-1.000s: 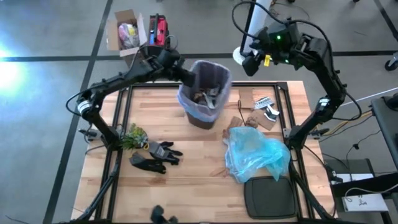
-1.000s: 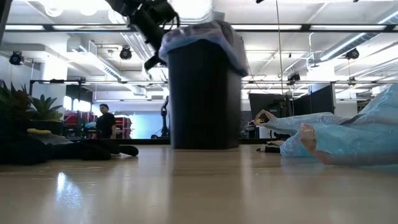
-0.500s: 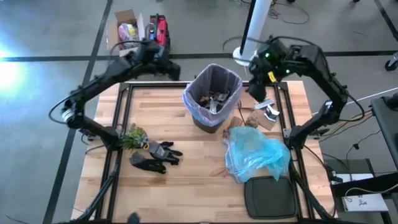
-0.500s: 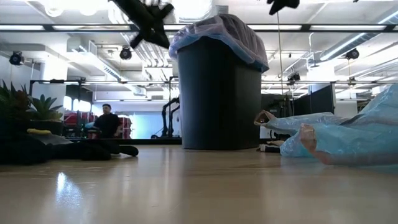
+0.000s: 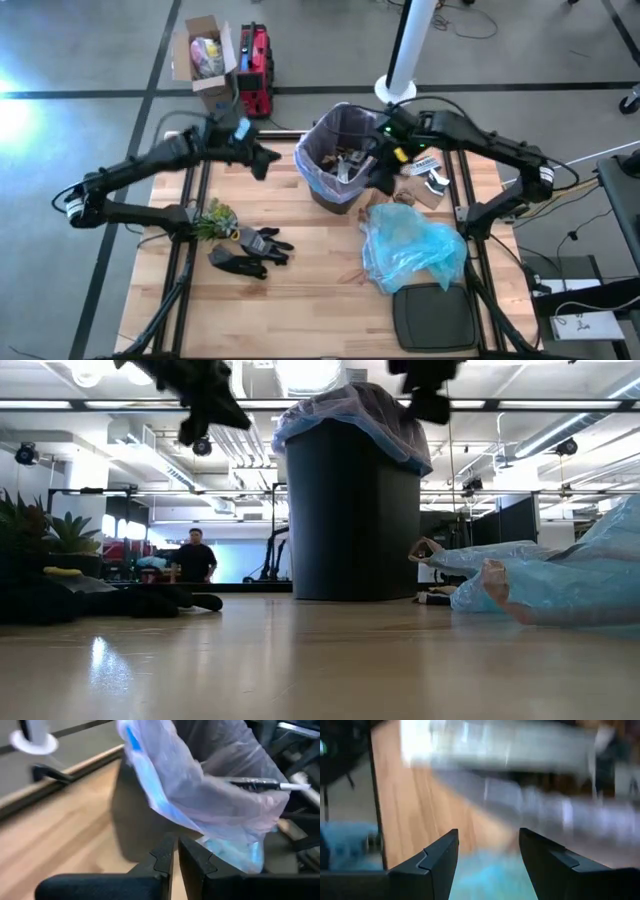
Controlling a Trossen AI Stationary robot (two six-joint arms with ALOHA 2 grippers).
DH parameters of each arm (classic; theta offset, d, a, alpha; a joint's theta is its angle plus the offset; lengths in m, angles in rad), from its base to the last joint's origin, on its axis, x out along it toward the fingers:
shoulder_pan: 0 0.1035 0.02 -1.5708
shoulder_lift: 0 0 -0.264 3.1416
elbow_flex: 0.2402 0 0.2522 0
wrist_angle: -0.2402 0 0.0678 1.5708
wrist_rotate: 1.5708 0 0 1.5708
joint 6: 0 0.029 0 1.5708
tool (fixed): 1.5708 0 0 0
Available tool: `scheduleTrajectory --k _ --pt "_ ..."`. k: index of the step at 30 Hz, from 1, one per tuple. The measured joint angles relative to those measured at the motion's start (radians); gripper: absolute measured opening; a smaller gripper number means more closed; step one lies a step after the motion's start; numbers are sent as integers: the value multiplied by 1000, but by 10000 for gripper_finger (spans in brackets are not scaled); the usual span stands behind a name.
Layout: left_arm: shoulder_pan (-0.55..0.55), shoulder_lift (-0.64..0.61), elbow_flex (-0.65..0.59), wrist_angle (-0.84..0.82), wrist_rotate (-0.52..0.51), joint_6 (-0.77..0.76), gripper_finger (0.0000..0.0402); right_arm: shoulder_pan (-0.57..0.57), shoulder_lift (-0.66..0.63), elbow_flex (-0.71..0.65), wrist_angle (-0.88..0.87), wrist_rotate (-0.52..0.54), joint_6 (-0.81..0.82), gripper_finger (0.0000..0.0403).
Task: Place trash/remove bag and relplace
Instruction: Adjust the trash bin, then put the black zip tie into the trash bin
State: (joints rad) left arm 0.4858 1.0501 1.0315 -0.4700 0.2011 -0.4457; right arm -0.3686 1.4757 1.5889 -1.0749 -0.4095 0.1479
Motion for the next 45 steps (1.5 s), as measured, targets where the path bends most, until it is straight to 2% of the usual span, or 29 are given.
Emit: scheduleTrajectory --k 3,5,10,12,14,16,17,19,23,27,30,33,35,39,42,45 --pt "-44 -23 -148 246 2 -111 11 8 31 -13 178 136 90 195" --pt "-57 -25 -223 380 2 -165 11 9 41 -13 223 209 137 195" --pt "-62 -15 -336 614 -17 -197 11 9 21 -9 172 228 143 195" --pt "-58 -6 -347 627 -74 -168 10 9 7 -9 136 227 130 194" --pt "-57 12 -346 649 -177 -110 10 8 -10 -9 90 231 119 195" --pt "-53 37 -338 669 -264 -72 10 8 -28 -9 69 267 99 195" --pt "-47 56 -331 685 -275 -63 10 7 -37 -9 61 299 92 195" --pt "-39 101 -314 722 -262 -61 10 7 -55 -9 37 371 82 194" --pt "-41 201 -260 738 -139 -78 10 -3 -76 -10 -19 477 84 198" --pt "-53 288 -191 729 -19 -86 10 -27 -89 -29 -125 490 124 208" --pt "-55 305 -133 625 34 -83 10 -44 -113 -101 -183 494 142 220" --pt "-55 275 -75 427 29 -14 10 -56 -173 -216 -171 512 171 234" --pt "-55 237 -35 281 -25 52 10 -65 -218 -303 -139 526 222 242" --pt "-54 149 7 70 -125 139 10 -74 -299 -501 13 602 466 255" --pt "-53 79 3 31 -158 148 10 -77 -330 -643 206 618 606 260" --pt "-53 17 -13 39 -166 136 10 -79 -317 -752 418 627 644 263"
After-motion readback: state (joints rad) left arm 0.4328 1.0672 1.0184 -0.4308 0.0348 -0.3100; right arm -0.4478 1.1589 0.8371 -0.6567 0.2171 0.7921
